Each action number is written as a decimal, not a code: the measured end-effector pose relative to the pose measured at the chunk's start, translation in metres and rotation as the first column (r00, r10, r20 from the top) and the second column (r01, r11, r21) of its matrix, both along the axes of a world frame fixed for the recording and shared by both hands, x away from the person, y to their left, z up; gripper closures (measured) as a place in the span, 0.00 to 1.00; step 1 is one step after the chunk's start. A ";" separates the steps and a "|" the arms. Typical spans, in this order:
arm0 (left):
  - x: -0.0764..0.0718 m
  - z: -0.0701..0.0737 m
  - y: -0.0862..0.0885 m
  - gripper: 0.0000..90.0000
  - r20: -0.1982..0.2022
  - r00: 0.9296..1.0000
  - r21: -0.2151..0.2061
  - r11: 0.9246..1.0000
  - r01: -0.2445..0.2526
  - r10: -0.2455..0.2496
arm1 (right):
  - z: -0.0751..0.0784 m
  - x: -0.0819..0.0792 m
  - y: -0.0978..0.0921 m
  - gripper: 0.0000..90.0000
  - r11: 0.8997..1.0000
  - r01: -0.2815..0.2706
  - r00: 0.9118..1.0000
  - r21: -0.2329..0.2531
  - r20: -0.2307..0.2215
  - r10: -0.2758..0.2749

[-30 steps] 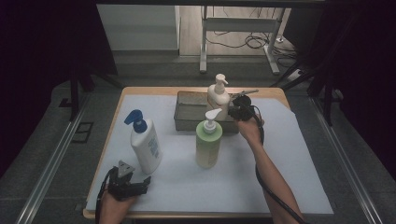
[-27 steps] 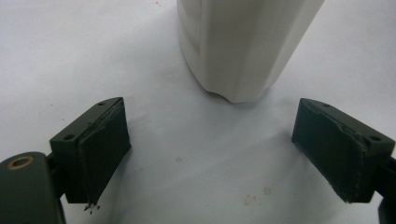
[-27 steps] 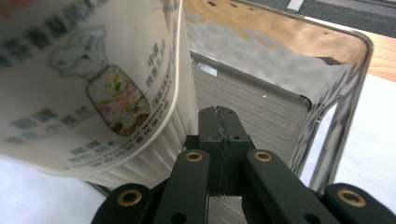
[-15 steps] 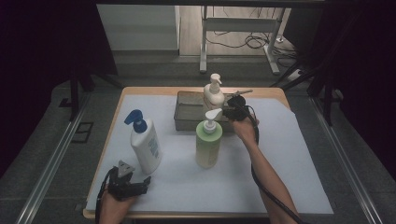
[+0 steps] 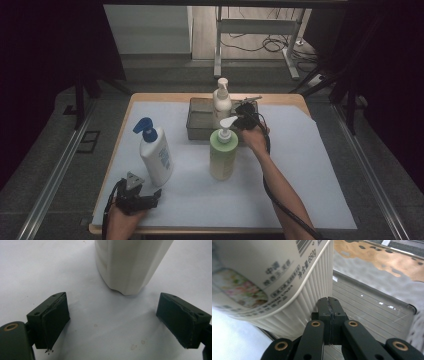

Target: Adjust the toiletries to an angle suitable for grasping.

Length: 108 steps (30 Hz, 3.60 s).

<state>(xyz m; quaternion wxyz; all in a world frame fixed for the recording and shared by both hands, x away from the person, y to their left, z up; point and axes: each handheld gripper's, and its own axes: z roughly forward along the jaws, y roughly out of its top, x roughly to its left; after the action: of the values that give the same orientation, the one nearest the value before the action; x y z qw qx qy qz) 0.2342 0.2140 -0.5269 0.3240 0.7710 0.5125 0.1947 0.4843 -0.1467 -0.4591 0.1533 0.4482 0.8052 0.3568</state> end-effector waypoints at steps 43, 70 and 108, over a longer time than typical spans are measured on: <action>0.000 0.000 0.000 0.12 -0.001 1.000 -0.002 1.000 0.000 0.000 | -0.005 0.011 0.025 0.99 0.999 -0.037 0.998 -0.015 -0.056 0.036; 0.000 0.000 0.000 0.12 -0.002 1.000 -0.004 1.000 -0.001 0.001 | -0.005 0.014 0.041 1.00 0.997 -0.078 0.994 0.017 -0.069 0.079; 0.000 0.000 0.000 0.12 -0.001 1.000 -0.003 1.000 0.000 0.000 | -0.006 0.024 0.071 1.00 0.988 -0.146 0.985 0.057 -0.081 0.151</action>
<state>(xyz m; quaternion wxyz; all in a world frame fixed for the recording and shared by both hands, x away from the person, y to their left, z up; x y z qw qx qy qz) 0.2344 0.2141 -0.5269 0.3248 0.7707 0.5129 0.1934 0.5087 -0.0758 -0.4646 0.0804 0.4054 0.8329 0.3681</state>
